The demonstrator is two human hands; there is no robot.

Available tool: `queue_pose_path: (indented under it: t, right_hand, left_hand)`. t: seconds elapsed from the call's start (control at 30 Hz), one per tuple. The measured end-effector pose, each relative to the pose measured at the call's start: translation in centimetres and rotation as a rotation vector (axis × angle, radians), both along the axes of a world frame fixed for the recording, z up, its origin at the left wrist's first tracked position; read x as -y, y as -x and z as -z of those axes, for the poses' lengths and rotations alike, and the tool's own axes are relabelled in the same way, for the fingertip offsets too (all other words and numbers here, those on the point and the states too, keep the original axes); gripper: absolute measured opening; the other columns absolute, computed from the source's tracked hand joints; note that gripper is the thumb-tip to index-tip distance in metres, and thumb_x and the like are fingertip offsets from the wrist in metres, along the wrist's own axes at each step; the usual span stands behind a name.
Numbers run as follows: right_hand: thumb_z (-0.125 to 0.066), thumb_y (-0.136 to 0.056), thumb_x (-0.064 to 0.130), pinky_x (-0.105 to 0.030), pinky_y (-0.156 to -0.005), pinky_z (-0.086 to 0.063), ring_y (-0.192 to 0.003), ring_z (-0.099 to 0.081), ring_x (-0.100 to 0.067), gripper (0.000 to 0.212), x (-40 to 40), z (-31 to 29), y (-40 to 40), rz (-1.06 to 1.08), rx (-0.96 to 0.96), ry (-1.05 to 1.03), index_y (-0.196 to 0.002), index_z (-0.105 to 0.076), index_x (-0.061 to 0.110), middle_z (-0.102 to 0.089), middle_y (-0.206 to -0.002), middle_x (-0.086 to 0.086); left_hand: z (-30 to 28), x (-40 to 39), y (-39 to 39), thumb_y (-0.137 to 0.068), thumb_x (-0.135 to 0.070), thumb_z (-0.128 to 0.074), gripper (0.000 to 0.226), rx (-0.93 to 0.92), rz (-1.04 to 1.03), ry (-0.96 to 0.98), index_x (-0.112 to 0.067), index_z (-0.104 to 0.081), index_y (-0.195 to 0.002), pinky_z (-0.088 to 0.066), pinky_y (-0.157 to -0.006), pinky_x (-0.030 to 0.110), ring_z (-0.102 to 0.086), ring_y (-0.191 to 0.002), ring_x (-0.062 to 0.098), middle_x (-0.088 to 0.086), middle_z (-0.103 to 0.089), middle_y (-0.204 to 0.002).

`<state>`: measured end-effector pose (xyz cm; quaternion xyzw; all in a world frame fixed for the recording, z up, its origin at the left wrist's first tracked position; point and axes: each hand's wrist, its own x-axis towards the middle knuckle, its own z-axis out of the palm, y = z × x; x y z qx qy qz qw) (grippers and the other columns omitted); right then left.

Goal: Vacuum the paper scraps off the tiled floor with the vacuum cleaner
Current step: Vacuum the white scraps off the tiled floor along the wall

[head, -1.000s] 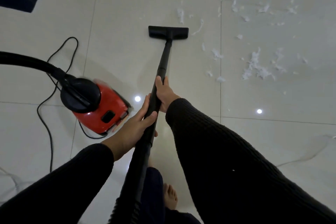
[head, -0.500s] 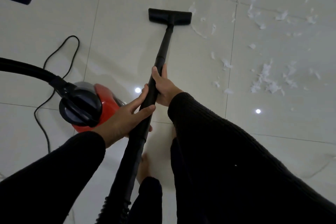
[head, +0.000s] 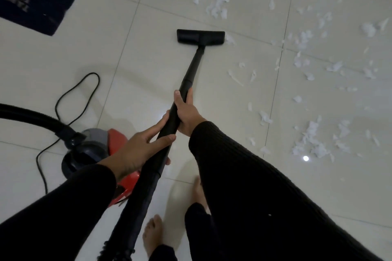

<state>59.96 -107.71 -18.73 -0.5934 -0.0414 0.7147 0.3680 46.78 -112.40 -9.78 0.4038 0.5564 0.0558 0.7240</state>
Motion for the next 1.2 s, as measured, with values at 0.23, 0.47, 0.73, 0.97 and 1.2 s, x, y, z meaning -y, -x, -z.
queue_pose_path:
  t: [0.23,0.47,0.73,0.97,1.2]
  right_hand:
    - [-0.045,-0.103,0.038,-0.031,-0.064,-0.053,-0.066,-0.049,-0.016,0.066,-4.2,1.5,-1.1,0.008,0.035,-0.01,-0.153,-0.004,0.048,-0.045,-0.114,-0.009]
    - [-0.043,-0.104,0.037,-0.033,-0.069,-0.054,-0.068,-0.05,-0.016,0.063,-8.7,2.5,-0.5,0.041,0.073,-0.025,-0.153,-0.005,0.046,-0.047,-0.101,-0.005]
    - [-0.043,-0.104,0.036,-0.034,-0.07,-0.054,-0.066,-0.051,-0.015,0.06,-13.6,2.6,-0.3,0.067,0.08,-0.024,-0.153,-0.009,0.045,-0.047,-0.095,-0.005]
    - [-0.045,-0.103,0.036,-0.037,-0.071,-0.055,-0.066,-0.051,-0.016,0.06,-17.2,3.2,-2.1,0.08,0.09,-0.007,-0.151,-0.01,0.049,-0.045,-0.101,-0.009]
    - [-0.045,-0.103,0.037,-0.043,-0.076,-0.054,-0.063,-0.05,-0.016,0.056,-23.0,3.8,-4.9,0.052,0.079,-0.024,-0.148,-0.014,0.049,-0.042,-0.094,-0.008]
  left_hand:
    - [1.8,-4.6,-1.4,-0.088,-0.033,-0.061,0.066,-0.032,0.04,-0.046,-0.055,-0.027,-0.14,-0.056,-0.057,0.024,-0.069,-0.062,0.014,-0.001,-0.073,-0.071]
    - [3.4,-9.7,-0.4,-0.087,-0.036,-0.063,0.069,-0.104,0.133,-0.056,-0.056,-0.025,-0.141,-0.055,-0.059,0.02,-0.07,-0.062,0.016,0.007,-0.073,-0.066]
    - [4.1,-15.0,0.0,-0.087,-0.037,-0.063,0.071,-0.126,0.196,-0.087,-0.057,-0.021,-0.142,-0.053,-0.057,0.018,-0.071,-0.059,0.013,-0.003,-0.072,-0.06]
    - [4.4,-18.6,-1.9,-0.087,-0.039,-0.061,0.072,-0.112,0.21,-0.073,-0.056,-0.018,-0.142,-0.053,-0.055,0.018,-0.071,-0.059,0.012,-0.002,-0.072,-0.06]
    - [3.7,-24.1,-4.9,-0.089,-0.037,-0.061,0.067,-0.117,0.168,-0.038,-0.06,-0.023,-0.139,-0.053,-0.051,0.022,-0.069,-0.055,0.011,0.008,-0.071,-0.064]
